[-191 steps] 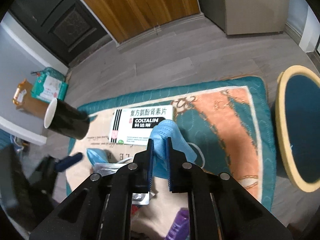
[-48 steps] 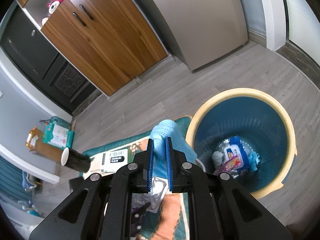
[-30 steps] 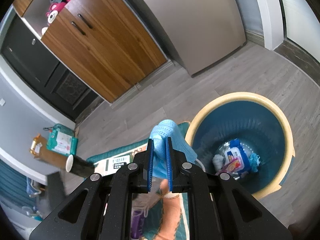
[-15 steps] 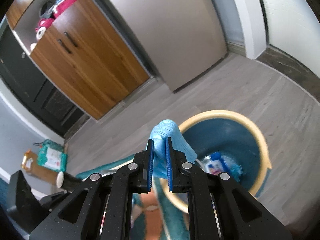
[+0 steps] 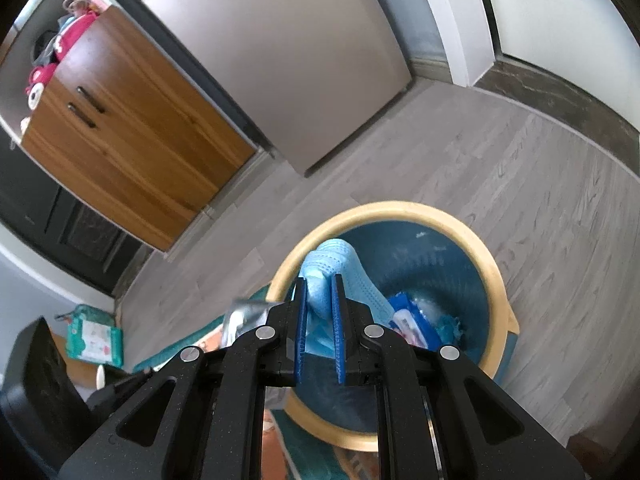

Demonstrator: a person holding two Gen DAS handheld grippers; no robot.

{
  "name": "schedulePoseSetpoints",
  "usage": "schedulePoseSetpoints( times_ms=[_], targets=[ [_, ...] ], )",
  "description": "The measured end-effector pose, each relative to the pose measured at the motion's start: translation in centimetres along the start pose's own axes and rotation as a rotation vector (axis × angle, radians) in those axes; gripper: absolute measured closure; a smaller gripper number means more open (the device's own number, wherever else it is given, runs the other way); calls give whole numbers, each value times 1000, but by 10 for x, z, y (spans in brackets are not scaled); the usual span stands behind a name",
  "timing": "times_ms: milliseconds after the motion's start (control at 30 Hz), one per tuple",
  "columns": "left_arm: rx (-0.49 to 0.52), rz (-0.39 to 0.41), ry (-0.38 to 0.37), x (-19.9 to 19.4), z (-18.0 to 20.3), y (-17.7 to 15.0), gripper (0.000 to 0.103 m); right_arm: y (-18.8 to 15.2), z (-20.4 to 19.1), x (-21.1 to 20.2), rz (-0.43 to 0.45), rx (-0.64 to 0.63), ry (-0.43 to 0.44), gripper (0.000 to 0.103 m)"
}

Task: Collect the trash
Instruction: 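Open both tools over the bin to drop the mask and foil pack, then move both open tools back over the trash on the mat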

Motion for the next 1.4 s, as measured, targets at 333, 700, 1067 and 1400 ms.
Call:
schedulePoseSetpoints(
  times_ms=[333,700,1067,1400],
  targets=[
    [2,10,45,-20,-18,-8,70,-4,-2,8,-44,-19,-9,70],
    [-56,74,150,-96,-85,-40,30,-16,-45,-9,-15,-99,37,19],
    [-163,109,302,-171,-170,-101,6,-55,-114,-9,-35,-292,20,5],
    [-331,63,371,-176,-235,-155,6,-95,-137,25,-131,-325,-40,5]
  ],
)
Point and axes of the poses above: each gripper's, at about its wrist camera, not at the fingertips, and x roughly the way its jaws point, z to its right, y to its top, the point moved 1 cm from there along x, roughly the way its jaws point, and after that the axes turned 12 degrees about y, right-handed, at the moved point
